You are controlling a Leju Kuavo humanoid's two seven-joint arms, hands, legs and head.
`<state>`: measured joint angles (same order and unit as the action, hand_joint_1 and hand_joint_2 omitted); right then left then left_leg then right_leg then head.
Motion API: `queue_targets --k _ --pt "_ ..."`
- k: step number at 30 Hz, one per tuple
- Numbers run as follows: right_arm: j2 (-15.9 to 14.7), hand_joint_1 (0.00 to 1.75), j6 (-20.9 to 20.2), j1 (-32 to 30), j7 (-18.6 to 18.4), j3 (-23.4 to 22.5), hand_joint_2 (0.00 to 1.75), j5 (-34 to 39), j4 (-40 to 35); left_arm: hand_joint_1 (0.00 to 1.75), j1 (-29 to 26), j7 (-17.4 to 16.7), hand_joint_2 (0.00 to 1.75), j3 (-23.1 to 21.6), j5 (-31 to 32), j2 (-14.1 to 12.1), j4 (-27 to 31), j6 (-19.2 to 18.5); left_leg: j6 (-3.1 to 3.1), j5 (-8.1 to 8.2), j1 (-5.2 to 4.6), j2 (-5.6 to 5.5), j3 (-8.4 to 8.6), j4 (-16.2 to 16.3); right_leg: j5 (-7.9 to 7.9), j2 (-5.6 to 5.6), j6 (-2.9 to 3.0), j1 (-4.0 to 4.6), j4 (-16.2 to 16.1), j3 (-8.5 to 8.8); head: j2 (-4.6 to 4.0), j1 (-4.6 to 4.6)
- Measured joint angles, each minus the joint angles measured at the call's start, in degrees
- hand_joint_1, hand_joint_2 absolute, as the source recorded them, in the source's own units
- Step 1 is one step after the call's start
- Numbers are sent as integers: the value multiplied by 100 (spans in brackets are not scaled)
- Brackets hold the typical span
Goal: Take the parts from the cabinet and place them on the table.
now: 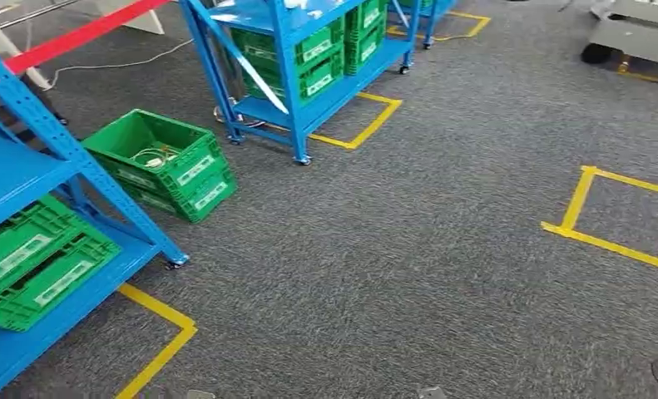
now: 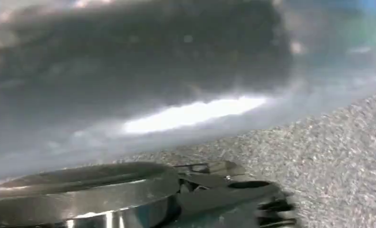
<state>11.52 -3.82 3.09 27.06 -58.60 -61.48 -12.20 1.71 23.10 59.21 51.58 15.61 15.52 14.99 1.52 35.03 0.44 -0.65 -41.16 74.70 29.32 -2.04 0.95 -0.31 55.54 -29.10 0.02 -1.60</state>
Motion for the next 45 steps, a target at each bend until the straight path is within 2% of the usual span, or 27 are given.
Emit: queue_targets --k 1,3,4,5,6,9,10,11,12,14,15,17,19,20,21,24,25,27,28,30,31,34,35,36,40,43,45 --pt "0 0 0 2 0 0 0 0 0 0 -12 0 0 0 0 -7 0 0 14 -140 13 12 68 -117 11 -74 -7 0 0 12 -2 2" --pt "0 0 -2 7 0 2 0 -2 0 0 -15 0 0 2 0 -11 0 0 15 -640 21 111 519 -977 47 -210 -37 -4 0 65 0 5" --pt "2 0 -2 6 2 2 0 0 0 0 -12 0 0 0 2 -11 0 0 2 -854 18 303 801 -1475 72 -264 -62 -3 0 105 -2 2" --pt "0 0 -2 4 2 2 0 0 -2 0 2 0 0 0 7 -9 0 0 -5 -781 -51 568 951 -1717 109 -323 -103 50 8 108 -2 9" --pt "0 0 -2 5 2 0 0 -2 -2 0 14 7 0 0 11 -9 0 2 -96 -785 -39 503 937 -1764 139 -379 -134 65 34 114 -2 0" --pt "2 0 -4 40 4 2 0 -2 -4 0 -23 7 0 4 17 -9 0 0 -194 -783 -70 329 900 -1766 161 -551 -198 50 13 183 -2 -6" --pt "0 0 -4 57 4 2 0 -2 -4 0 -27 7 0 4 20 -4 0 2 -239 -812 -22 273 926 -1802 228 -392 -251 13 56 116 0 -2" --pt "2 0 -4 57 9 2 0 -2 -4 0 -21 9 0 4 33 -4 0 2 -264 -815 -19 226 923 -1803 369 -64 -265 -1 254 50 0 -46" --pt "2 0 -4 52 9 2 0 -2 -4 0 -4 15 0 4 57 2 0 0 -300 -818 -20 151 915 -1803 617 101 -272 -10 702 -155 0 -57" --pt "0 0 -2 24 9 2 0 -2 -4 0 5 22 0 4 70 4 0 -13 -315 -813 -28 7 910 -1800 1005 185 -287 -11 1695 -653 0 -65" --pt "0 0 -4 16 9 2 0 -2 -4 0 1 24 0 4 70 4 0 -13 -315 -813 -32 -67 916 -1799 1030 193 -286 -11 1949 -811 0 -63" --pt "0 0 -2 14 9 2 0 -2 -9 0 -8 24 0 4 70 4 0 -13 -314 -812 -33 -236 937 -1795 631 202 -259 -13 1599 -739 0 -63" --pt "0 0 -2 18 11 2 0 -2 -11 0 2 33 0 4 70 15 0 -15 -300 -804 -27 -412 970 -1794 13 392 -221 -29 513 -279 -2 -65" --pt "0 0 -2 15 9 2 0 -2 -13 0 3 35 0 4 70 20 0 -15 -279 -802 -29 -469 959 -1792 22 695 -205 -49 253 -150 -2 -65" --pt "0 0 -2 14 15 2 0 -2 -13 0 23 35 0 4 70 20 0 -15 -241 -801 -49 -531 930 -1752 35 745 -204 -71 117 -121 0 -59" --pt "2 0 -2 26 13 2 0 -2 -13 0 -12 39 0 4 70 22 0 -15 -112 -871 5 -708 858 -1787 18 583 -151 -24 152 -86 0 -59" --pt "13 0 -2 28 13 0 0 -2 -13 0 -10 41 0 4 70 11 0 -13 -88 -837 7 -744 843 -1766 -18 476 -100 -89 84 -66 -2 -61" --pt "7 0 -2 32 17 0 0 -2 -20 0 2 44 0 4 70 15 2 -13 -38 -493 -29 -235 653 -1330 -28 326 -45 -65 68 -57 -2 22" --pt "7 0 -2 16 17 0 0 -2 -20 0 10 44 0 4 70 13 2 -13 -10 -239 -23 -97 443 -859 -24 217 -39 -50 70 -61 0 26" --pt "7 0 -2 -12 17 -2 0 -2 -20 0 4 44 0 4 81 18 0 -20 22 87 -5 -4 92 -42 -21 7 -32 -29 76 -71 -2 26" --pt "7 0 -2 -11 17 -2 0 -2 -20 0 -8 44 0 4 81 15 2 -30 27 38 2 5 106 -13 -21 -77 -32 -26 76 -71 0 27" --pt "9 0 -2 12 18 -2 0 -2 -20 0 -13 44 0 7 83 11 2 -52 0 -587 -1 120 765 -1147 -19 -273 -36 -22 80 -52 -2 31" --pt "9 0 -2 19 20 -2 0 -2 -20 0 -7 46 0 7 85 11 4 -59 -40 -743 -21 406 1059 -1642 -15 -329 -43 -7 80 -37 0 29" --pt "9 0 -4 19 24 -2 0 -2 -20 0 12 46 0 7 87 11 7 -66 -48 -710 -74 522 1118 -1813 5 -375 -75 47 125 -58 -2 48" --pt "9 0 -13 44 24 -2 0 -2 -20 0 -23 50 0 9 105 22 9 -76 -198 -778 -68 309 1009 -1845 -21 -616 -151 53 125 -62 0 42" --pt "9 0 -13 52 33 -2 0 -2 -20 0 7 52 0 15 125 42 15 -85 -326 -897 -26 141 902 -1860 690 100 -235 -2 912 -379 0 -4" --pt "7 0 -13 33 33 -5 0 -2 -20 0 18 52 0 17 136 42 17 -94 -327 -978 -35 -3 794 -1852 1118 191 -250 -1 1759 -672 -2 -15"
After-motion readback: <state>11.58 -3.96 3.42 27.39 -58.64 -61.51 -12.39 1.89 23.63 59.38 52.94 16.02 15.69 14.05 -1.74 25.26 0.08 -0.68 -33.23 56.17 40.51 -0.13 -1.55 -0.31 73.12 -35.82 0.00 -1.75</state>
